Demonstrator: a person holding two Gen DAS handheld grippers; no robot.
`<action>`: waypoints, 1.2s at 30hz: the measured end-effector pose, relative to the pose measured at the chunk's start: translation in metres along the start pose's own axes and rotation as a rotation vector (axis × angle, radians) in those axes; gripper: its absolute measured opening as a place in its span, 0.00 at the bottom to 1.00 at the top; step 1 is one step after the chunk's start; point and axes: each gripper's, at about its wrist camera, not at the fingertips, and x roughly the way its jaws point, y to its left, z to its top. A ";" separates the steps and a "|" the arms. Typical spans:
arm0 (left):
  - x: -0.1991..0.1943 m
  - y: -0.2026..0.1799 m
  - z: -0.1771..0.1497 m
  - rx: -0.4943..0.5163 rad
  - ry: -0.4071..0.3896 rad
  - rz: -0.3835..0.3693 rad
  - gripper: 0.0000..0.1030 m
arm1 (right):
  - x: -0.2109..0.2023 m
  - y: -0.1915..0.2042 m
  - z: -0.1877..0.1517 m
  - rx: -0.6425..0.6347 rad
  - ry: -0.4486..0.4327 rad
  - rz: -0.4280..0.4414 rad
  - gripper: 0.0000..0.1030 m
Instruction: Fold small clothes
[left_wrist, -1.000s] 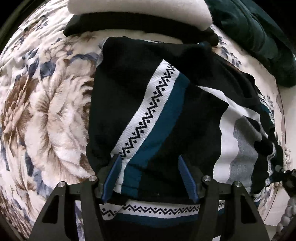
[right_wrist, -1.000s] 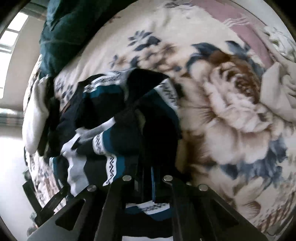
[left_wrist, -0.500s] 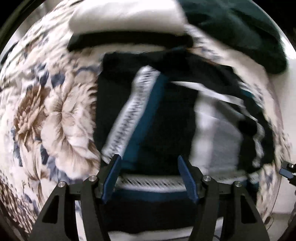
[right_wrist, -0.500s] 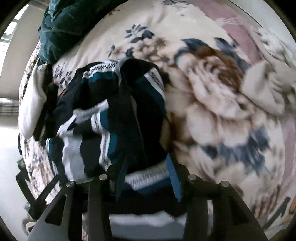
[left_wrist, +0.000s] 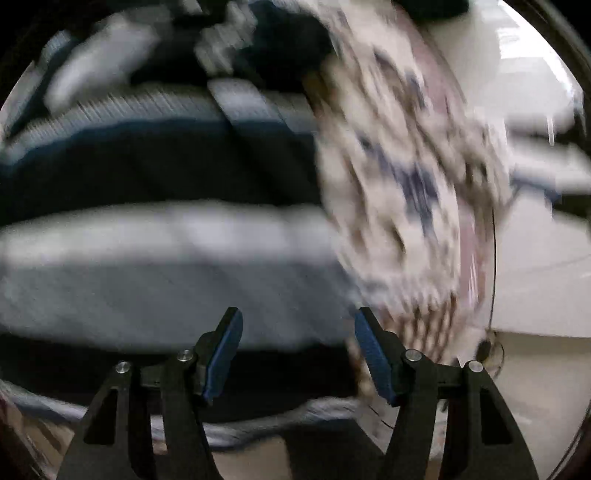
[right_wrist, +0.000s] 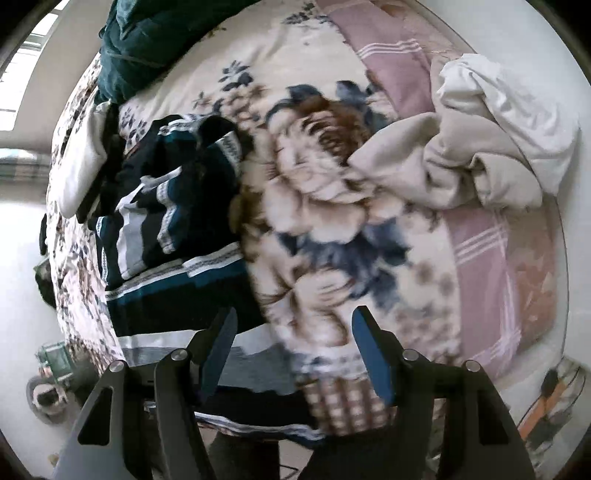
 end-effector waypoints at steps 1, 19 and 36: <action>0.018 -0.013 -0.008 -0.007 0.030 0.000 0.59 | 0.005 -0.007 0.008 -0.009 0.005 0.003 0.65; 0.034 -0.027 -0.040 0.039 -0.162 0.139 0.06 | 0.181 0.068 0.187 -0.063 0.148 0.410 0.65; -0.107 0.056 -0.065 -0.137 -0.383 0.009 0.05 | 0.121 0.205 0.166 -0.170 0.089 0.224 0.20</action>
